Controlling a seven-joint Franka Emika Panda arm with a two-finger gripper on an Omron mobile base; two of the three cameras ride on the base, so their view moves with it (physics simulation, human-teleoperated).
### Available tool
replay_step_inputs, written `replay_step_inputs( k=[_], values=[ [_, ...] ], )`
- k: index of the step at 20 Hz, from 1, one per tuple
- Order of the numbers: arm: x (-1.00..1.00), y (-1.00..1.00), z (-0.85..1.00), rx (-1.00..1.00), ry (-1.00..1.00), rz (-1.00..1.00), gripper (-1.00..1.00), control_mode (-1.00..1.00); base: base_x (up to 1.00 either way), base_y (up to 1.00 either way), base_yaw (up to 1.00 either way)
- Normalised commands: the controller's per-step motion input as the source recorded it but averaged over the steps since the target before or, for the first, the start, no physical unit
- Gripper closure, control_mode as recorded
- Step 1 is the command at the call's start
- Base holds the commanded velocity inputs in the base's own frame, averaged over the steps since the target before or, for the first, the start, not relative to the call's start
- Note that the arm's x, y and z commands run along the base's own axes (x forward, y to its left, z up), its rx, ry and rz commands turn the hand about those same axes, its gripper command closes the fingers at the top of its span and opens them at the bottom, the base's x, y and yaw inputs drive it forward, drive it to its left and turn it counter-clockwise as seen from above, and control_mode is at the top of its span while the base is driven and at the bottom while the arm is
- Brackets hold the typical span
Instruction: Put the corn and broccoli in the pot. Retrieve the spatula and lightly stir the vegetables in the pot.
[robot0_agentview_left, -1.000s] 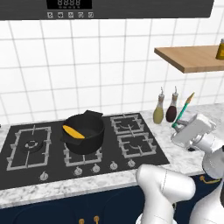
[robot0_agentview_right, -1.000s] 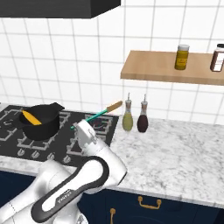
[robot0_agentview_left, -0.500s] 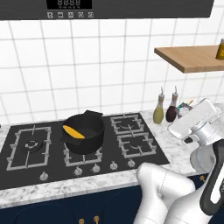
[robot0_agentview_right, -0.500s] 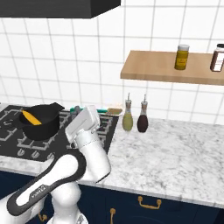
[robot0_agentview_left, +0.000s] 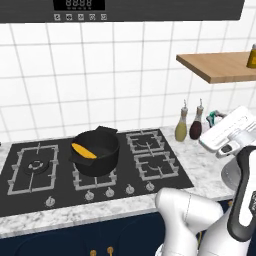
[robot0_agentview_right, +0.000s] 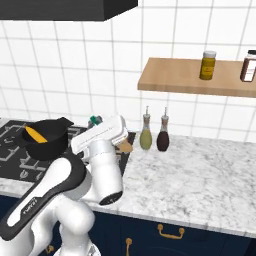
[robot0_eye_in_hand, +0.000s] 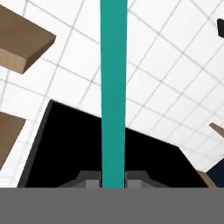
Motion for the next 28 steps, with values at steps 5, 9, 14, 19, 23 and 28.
replay_step_inputs(
  k=[5, 9, 14, 19, 23, 28],
  values=[
    [0.04, 0.15, 0.00, 0.69, 0.25, 0.00, 1.00, -1.00, 0.00, 0.00, 0.00],
    [0.00, 0.09, 0.08, 0.51, 0.29, 0.00, 1.00, -1.00, 0.00, 0.00, 0.00],
    [-0.14, 0.06, 0.05, 0.07, 0.10, -0.04, 1.00, -1.00, 0.00, 0.00, 0.00],
    [-0.55, 0.06, -0.07, 0.00, -0.10, -0.17, 1.00, -1.00, 0.00, 0.00, 0.00],
    [-0.29, 0.30, -0.25, 0.07, -0.10, -0.14, 1.00, -1.00, 0.00, 0.00, 0.00],
    [0.00, 0.65, -0.02, 0.19, 0.00, -0.12, 1.00, -1.00, 0.00, 0.00, 0.00]
  ],
)
